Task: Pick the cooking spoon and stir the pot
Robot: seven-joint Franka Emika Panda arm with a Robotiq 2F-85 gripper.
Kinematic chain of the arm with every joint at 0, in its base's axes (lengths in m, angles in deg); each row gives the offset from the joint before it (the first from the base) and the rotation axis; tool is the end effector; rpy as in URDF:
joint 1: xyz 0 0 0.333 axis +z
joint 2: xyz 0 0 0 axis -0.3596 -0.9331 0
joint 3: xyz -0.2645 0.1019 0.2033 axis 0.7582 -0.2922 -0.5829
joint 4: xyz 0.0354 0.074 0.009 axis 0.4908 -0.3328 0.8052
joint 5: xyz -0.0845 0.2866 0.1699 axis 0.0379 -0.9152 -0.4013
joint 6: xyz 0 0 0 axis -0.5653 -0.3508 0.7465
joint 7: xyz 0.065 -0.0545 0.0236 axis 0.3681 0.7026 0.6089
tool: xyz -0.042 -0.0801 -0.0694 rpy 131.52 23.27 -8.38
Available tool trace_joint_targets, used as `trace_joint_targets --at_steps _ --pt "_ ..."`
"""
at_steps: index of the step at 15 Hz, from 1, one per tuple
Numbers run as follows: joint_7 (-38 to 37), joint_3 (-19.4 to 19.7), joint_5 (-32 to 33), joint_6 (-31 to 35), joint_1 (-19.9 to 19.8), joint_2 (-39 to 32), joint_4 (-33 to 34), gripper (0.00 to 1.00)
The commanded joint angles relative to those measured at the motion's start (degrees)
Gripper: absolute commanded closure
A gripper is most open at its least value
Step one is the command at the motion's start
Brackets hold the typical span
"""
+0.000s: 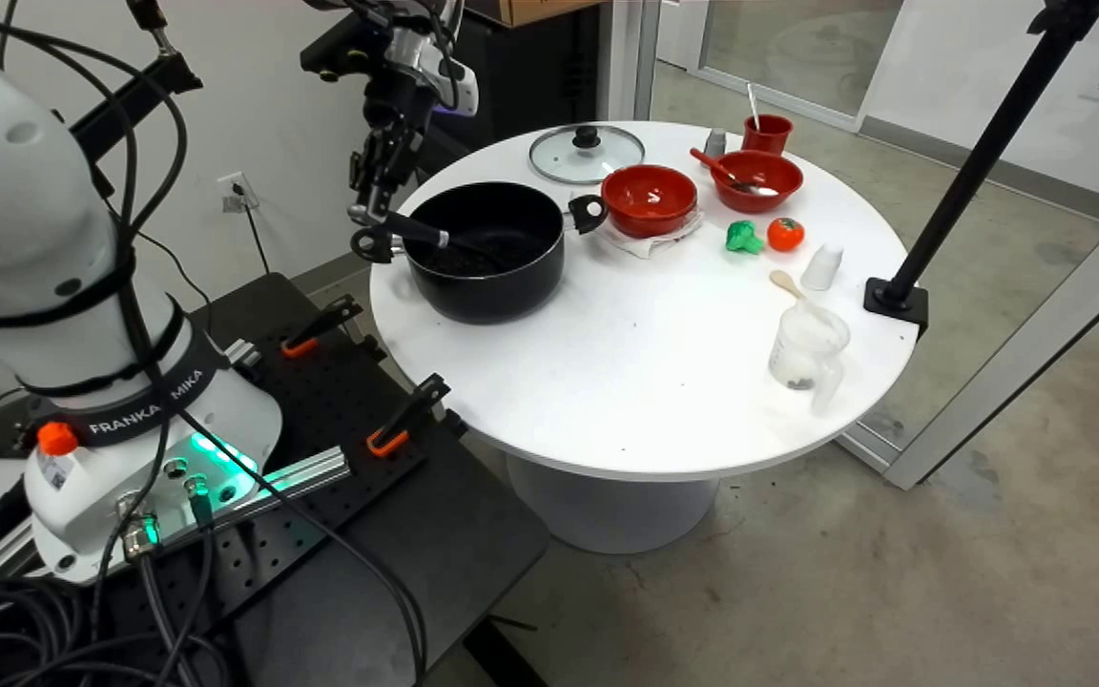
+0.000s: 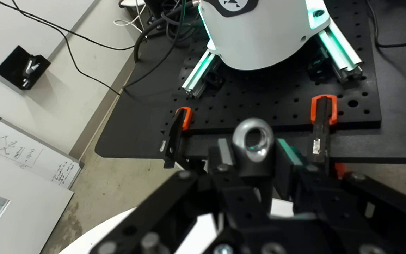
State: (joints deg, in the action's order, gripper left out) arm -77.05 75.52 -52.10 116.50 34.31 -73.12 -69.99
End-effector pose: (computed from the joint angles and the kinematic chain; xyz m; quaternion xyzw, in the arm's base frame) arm 0.3757 0.1112 0.2705 0.8680 -0.0030 -0.4202 0.2647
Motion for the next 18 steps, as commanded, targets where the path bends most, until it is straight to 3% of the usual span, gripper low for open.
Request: trace_joint_targets --at_steps 1,9,18 --pt "-2.4 -0.9 0.5 -0.2 2.4 -2.2 2.9 0.92" --pt "-2.2 -2.7 2.0 0.9 6.3 -3.4 6.2 0.92" --pt "4.1 -5.9 0.6 -0.2 6.7 0.7 -1.7 0.92"
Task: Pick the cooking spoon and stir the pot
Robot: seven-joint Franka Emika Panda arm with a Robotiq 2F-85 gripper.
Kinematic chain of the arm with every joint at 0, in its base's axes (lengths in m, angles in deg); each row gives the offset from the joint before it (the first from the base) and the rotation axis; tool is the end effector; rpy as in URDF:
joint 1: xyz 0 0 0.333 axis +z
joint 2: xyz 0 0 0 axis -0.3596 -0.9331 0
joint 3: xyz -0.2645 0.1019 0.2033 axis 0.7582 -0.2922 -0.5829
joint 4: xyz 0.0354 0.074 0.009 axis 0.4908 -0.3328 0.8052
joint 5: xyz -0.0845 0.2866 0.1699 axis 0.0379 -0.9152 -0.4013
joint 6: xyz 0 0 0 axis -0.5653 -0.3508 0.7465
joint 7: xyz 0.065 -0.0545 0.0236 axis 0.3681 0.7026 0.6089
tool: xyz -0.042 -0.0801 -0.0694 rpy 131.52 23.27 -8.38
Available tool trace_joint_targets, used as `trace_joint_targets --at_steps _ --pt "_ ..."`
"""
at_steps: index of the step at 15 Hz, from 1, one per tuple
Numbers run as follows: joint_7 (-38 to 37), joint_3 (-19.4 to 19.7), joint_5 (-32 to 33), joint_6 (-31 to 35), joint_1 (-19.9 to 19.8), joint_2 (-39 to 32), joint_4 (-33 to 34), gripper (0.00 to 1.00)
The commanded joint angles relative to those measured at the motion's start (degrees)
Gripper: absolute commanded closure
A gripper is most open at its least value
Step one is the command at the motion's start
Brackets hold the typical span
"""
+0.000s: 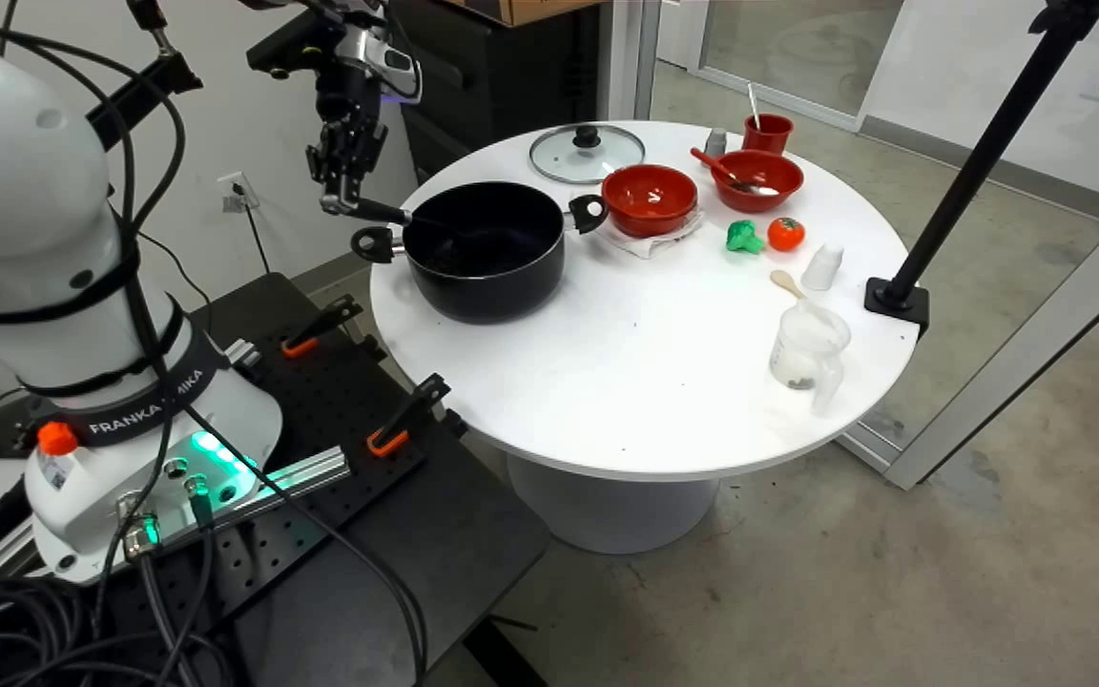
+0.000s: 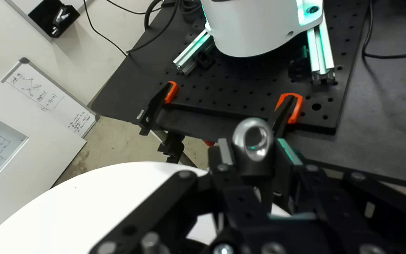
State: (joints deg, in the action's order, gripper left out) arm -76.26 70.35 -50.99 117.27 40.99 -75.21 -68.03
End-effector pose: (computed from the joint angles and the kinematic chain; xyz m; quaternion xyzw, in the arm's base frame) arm 0.3566 0.1907 0.2636 0.8674 0.1031 -0.3896 0.2919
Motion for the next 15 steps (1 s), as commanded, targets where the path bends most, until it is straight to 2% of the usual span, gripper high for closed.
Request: trace_joint_targets --at_steps 1,7,11,15 --pt "3.9 -0.9 -0.8 -1.6 -0.1 3.1 -4.4 0.92" --pt "6.3 -0.1 -3.1 -7.1 -2.1 4.4 -8.1 0.92" --pt "5.7 1.2 -2.7 -6.8 -4.0 5.5 -9.5 0.92" --pt "4.5 3.8 -2.5 -6.8 -6.5 4.1 -7.8 0.92"
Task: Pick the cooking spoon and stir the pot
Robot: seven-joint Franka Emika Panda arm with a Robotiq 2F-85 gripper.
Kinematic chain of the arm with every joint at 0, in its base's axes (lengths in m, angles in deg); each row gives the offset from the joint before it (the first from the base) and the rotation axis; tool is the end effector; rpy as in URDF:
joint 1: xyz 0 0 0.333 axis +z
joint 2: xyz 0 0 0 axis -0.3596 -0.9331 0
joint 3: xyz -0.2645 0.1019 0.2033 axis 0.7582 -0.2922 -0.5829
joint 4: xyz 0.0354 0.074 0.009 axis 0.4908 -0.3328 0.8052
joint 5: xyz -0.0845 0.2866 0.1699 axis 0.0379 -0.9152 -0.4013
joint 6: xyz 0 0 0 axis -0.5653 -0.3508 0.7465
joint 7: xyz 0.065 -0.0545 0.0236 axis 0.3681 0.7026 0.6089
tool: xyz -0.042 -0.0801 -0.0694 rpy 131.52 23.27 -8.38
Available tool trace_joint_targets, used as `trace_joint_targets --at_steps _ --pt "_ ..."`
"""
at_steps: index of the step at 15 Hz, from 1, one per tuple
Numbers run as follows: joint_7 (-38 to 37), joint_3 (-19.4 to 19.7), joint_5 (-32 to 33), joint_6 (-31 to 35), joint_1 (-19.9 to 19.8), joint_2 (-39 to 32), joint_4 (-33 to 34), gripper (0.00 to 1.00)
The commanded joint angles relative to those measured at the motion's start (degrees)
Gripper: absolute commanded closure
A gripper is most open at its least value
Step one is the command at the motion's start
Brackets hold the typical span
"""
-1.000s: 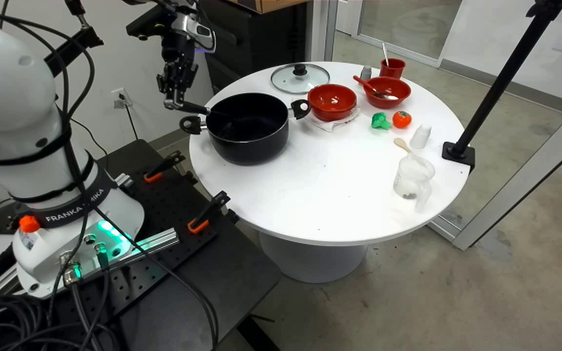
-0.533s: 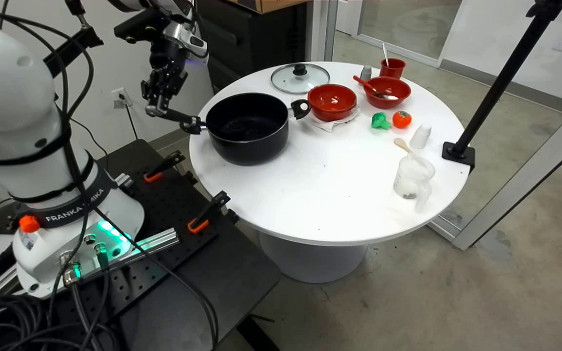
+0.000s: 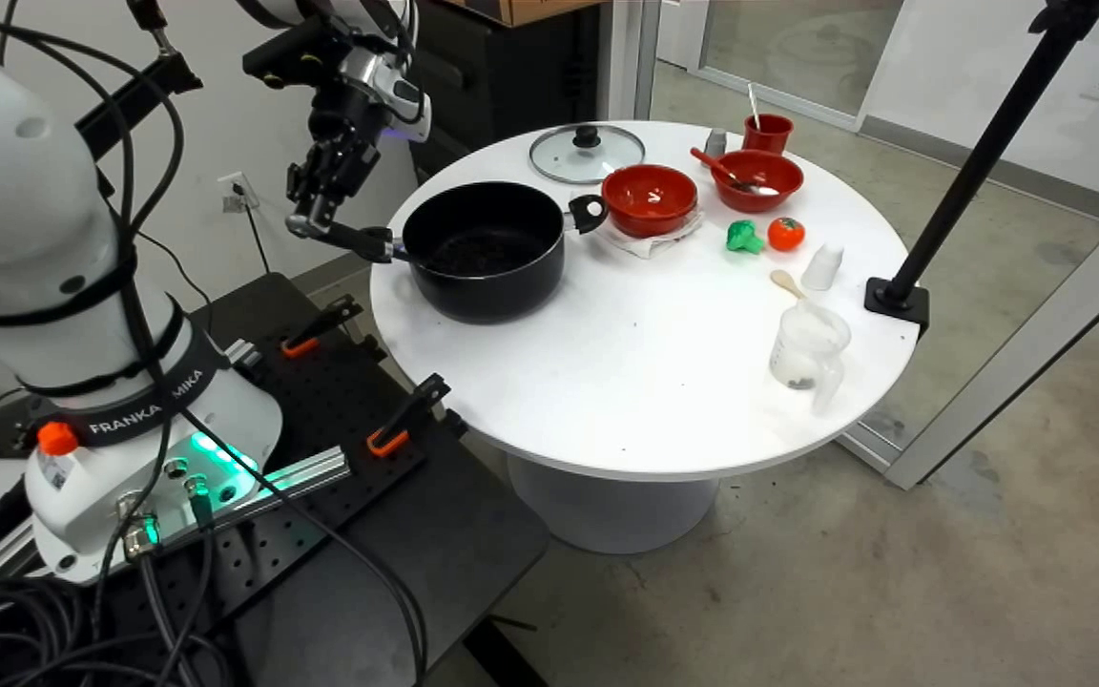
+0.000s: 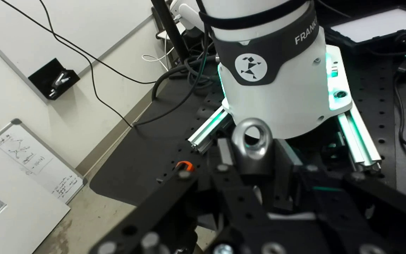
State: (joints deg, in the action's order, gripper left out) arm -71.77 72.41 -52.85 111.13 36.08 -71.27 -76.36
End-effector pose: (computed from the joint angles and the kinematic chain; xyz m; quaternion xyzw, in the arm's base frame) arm 0.3180 0.1220 0.2685 0.8206 0.0736 -0.4911 0.2828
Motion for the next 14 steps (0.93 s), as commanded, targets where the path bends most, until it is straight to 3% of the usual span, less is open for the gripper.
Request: trace_joint_targets --at_steps 1,6,14 --pt "-0.2 2.6 -0.6 -0.7 -2.3 -0.4 1.4 0.92" --pt "-1.1 4.8 -0.8 -0.7 -4.2 -2.4 5.3 0.92" --pt "-3.6 3.7 -1.0 -0.2 -1.9 -6.5 12.2 0.92"
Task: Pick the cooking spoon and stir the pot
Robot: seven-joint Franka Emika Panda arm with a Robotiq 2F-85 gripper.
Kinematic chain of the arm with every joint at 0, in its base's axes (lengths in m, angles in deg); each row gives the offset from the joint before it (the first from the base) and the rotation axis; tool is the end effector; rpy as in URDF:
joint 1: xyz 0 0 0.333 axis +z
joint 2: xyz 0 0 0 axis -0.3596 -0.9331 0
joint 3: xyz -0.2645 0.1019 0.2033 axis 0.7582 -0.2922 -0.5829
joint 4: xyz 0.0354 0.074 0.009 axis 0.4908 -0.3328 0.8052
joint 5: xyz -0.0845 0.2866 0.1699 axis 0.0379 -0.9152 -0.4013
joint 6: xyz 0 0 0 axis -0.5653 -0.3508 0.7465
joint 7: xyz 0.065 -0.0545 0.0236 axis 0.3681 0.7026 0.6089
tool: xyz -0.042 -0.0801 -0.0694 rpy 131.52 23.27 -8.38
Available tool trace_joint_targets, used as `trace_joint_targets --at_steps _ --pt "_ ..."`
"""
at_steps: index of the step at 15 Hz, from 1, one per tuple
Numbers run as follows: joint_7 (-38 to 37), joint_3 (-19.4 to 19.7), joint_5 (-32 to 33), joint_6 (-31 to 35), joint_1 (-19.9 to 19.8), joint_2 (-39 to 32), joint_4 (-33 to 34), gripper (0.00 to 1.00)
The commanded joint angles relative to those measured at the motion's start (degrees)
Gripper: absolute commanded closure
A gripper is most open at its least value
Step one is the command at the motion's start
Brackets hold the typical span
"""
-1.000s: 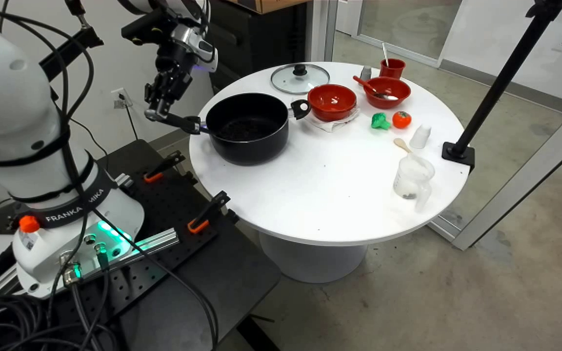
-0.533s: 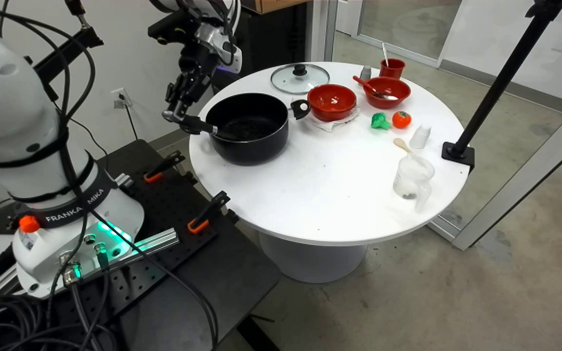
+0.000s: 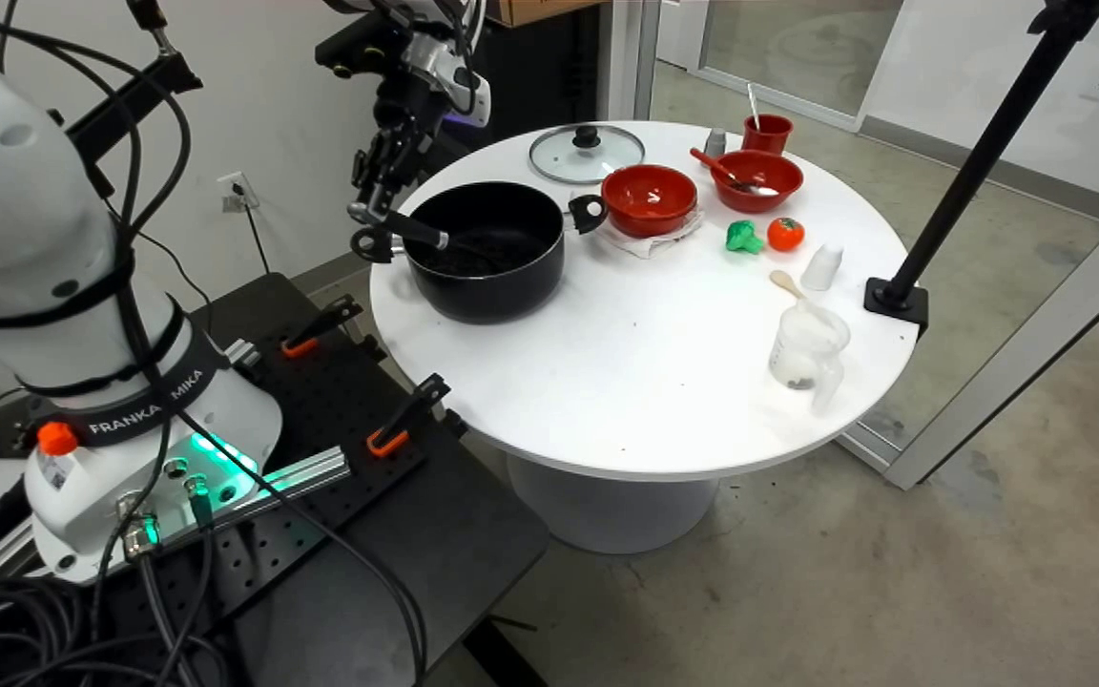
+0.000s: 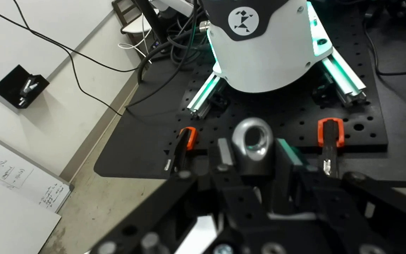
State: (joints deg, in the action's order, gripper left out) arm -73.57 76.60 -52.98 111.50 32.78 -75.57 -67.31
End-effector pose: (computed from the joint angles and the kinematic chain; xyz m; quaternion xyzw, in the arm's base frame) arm 0.3828 0.0950 0.2677 0.8467 -0.0026 -0.4690 0.2512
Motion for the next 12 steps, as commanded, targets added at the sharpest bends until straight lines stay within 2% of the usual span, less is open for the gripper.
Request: trace_joint_targets --at_steps 1,7,12 --pt "-2.2 -0.7 -0.7 -0.5 2.0 -2.6 3.8 0.92" --pt "-3.3 -2.3 0.0 0.4 5.4 -3.5 5.6 0.92" --pt "-2.1 -4.2 0.4 1.0 7.8 -2.1 3.6 0.92"
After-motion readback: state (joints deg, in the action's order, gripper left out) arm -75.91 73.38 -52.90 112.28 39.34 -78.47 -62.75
